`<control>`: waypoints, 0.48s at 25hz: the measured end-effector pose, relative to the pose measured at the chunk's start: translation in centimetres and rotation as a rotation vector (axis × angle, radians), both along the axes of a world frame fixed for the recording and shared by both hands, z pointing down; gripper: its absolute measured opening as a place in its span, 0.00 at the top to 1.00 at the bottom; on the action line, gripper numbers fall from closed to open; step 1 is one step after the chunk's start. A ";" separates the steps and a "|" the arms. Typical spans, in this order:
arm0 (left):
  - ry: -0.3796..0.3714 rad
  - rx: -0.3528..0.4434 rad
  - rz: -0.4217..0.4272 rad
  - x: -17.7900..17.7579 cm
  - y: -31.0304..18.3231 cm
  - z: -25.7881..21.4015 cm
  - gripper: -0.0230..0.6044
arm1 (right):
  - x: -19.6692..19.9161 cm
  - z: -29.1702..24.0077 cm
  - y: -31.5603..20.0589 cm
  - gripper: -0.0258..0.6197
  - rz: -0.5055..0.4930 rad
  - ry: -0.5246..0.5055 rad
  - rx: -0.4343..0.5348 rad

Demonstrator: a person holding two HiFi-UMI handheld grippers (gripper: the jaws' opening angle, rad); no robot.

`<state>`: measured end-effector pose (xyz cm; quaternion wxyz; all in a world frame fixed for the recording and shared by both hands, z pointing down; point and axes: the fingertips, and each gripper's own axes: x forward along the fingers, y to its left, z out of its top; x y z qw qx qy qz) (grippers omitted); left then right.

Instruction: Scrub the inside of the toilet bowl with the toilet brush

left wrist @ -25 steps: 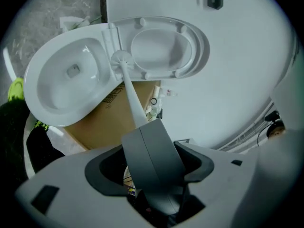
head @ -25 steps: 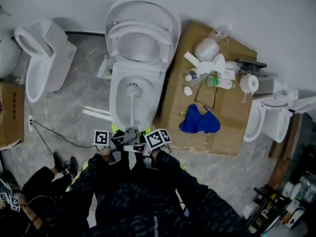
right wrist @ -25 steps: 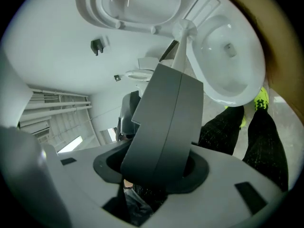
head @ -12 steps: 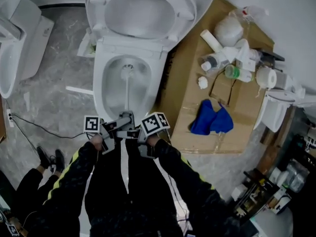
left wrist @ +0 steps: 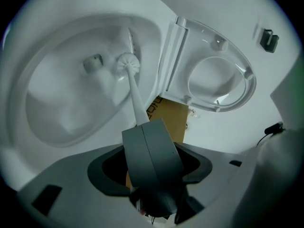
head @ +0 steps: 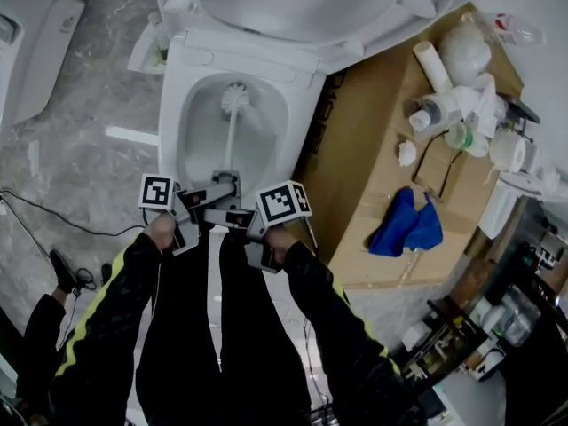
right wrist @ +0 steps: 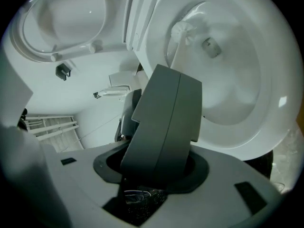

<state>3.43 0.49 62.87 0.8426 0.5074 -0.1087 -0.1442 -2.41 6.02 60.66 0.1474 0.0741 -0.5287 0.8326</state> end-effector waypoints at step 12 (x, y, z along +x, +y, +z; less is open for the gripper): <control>-0.007 0.017 0.121 0.8 -1.2 2.6 0.53 | 0.7 3.2 -1.8 0.64 0.087 0.028 0.064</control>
